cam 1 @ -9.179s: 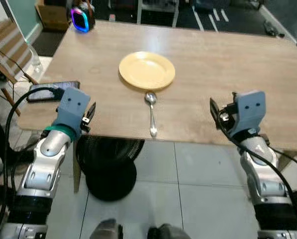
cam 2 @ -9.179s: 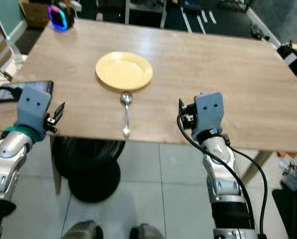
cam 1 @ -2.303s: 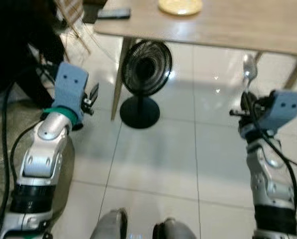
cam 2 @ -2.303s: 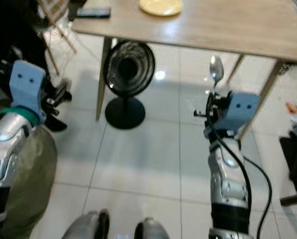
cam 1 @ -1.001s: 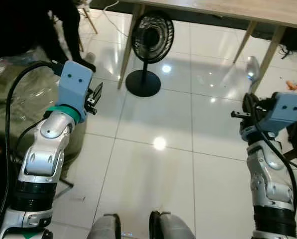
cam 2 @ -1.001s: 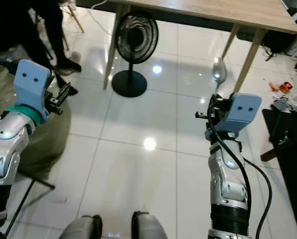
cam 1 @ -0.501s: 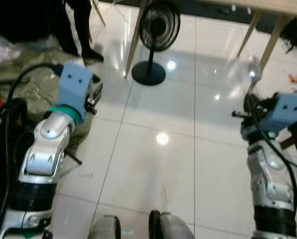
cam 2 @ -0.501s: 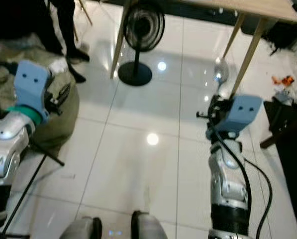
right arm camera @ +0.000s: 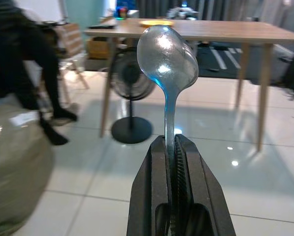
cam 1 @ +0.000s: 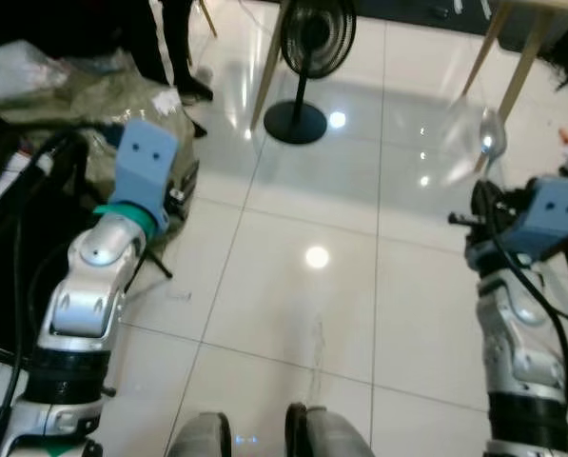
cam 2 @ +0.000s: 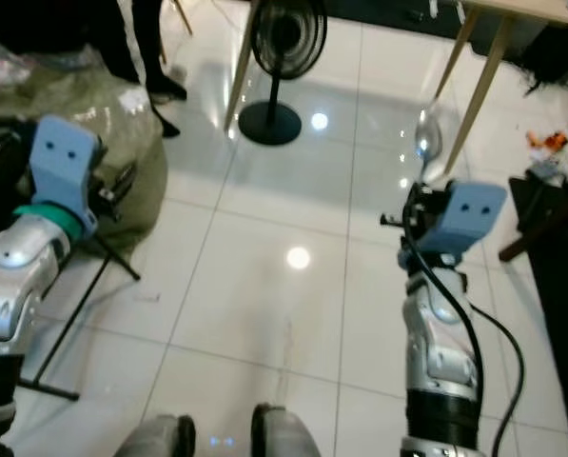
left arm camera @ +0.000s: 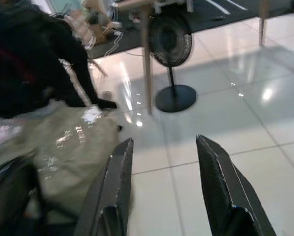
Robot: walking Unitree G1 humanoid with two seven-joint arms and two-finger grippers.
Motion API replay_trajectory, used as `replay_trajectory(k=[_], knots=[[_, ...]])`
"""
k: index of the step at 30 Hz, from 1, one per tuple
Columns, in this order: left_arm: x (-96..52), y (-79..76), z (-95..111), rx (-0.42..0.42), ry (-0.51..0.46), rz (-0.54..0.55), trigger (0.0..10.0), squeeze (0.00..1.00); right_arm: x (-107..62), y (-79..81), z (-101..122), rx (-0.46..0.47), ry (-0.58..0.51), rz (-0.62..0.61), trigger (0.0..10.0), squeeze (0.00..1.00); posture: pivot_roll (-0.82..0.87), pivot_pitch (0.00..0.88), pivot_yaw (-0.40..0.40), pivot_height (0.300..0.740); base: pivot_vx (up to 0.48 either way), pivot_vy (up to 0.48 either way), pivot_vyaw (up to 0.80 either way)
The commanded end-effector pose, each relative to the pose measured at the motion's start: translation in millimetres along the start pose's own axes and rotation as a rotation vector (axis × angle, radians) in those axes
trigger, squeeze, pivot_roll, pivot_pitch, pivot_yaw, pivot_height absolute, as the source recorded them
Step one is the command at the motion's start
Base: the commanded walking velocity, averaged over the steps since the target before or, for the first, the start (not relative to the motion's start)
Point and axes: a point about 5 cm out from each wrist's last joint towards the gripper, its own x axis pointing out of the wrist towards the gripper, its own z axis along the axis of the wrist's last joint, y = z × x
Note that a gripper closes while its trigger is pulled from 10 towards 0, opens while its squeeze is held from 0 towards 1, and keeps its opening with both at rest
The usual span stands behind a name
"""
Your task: Setting the table
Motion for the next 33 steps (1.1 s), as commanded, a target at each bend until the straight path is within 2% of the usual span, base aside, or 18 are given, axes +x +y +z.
replay_trajectory(k=[1, 9, 33], knots=[[-1.0, -0.5, -3.4, -0.006, 0.012, -0.001, 10.0, 0.0, -1.8, -3.6, -1.0, -0.012, 0.003, -0.01, 10.0, 0.0, 0.06, 0.031, 0.022, 0.74, 0.0, 0.0, 0.0], [-0.7, -1.3, -2.8, -0.013, 0.008, -0.002, 10.0, 0.0, -1.9, -3.8, -1.3, -0.011, 0.005, -0.01, 10.0, 0.0, 0.05, 0.035, 0.022, 0.74, 0.0, 0.0, 0.0], [0.6, -4.5, -1.9, -0.033, 0.007, -0.004, 10.0, 0.0, -2.1, -2.7, -1.7, 0.004, 0.017, -0.003, 10.0, 0.0, 0.05, 0.029, 0.019, 0.74, 0.0, 0.0, -0.8]])
